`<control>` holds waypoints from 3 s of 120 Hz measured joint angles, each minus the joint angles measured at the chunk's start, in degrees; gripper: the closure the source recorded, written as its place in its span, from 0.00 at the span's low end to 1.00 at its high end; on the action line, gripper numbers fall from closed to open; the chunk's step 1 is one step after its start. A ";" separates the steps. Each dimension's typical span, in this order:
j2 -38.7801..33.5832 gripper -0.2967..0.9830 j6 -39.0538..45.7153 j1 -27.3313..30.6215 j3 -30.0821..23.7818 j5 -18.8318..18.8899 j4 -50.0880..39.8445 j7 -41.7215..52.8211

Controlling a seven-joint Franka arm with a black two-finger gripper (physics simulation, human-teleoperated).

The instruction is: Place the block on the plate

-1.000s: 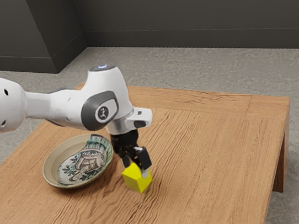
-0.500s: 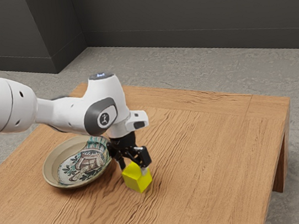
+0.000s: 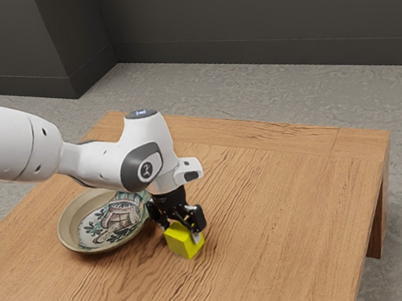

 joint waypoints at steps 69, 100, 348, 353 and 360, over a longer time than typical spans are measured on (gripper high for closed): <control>-4.94 0.47 -0.42 0.32 -0.01 0.61 -0.09 -1.03; -9.17 0.46 -0.89 3.21 0.10 0.81 -0.06 -1.32; -12.97 0.23 -18.69 10.70 0.38 8.57 16.41 18.37; -12.97 0.23 -19.86 10.73 0.08 8.63 17.43 19.75; -12.98 0.23 -21.20 10.66 -0.15 8.70 18.19 21.52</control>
